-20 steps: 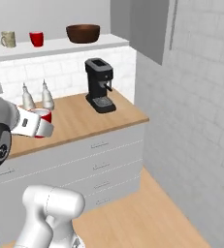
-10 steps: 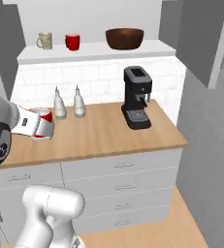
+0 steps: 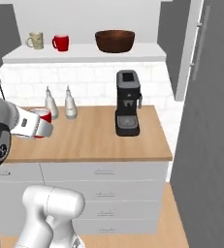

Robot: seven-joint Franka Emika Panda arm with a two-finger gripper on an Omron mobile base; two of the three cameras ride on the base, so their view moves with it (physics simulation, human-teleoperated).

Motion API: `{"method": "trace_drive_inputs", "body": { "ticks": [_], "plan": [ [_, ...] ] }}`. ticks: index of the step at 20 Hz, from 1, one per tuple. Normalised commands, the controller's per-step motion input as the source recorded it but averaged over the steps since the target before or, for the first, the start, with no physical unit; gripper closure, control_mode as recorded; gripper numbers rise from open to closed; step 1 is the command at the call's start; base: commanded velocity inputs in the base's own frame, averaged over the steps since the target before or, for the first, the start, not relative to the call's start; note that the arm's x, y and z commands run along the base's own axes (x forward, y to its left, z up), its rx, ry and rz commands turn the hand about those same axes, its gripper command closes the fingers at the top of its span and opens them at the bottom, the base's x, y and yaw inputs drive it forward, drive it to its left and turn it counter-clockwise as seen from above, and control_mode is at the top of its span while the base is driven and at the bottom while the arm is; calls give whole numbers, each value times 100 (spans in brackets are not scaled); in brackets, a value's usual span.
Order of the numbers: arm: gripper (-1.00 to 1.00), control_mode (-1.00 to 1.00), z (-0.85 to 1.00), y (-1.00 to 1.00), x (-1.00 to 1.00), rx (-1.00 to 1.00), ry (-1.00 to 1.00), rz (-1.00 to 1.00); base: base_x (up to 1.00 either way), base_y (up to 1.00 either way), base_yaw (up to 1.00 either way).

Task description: Gather all objects into one cabinet and sort the glasses and bowls to opposite sides.

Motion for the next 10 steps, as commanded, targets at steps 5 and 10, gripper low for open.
{"method": "trace_drive_inputs", "body": {
  "ticks": [5, 10],
  "plan": [
    [100, 100, 0, 0, 0, 0, 0, 0, 60, -29, 29],
    [100, 100, 0, 0, 0, 0, 0, 0, 41, -13, 32]
  ]
}}
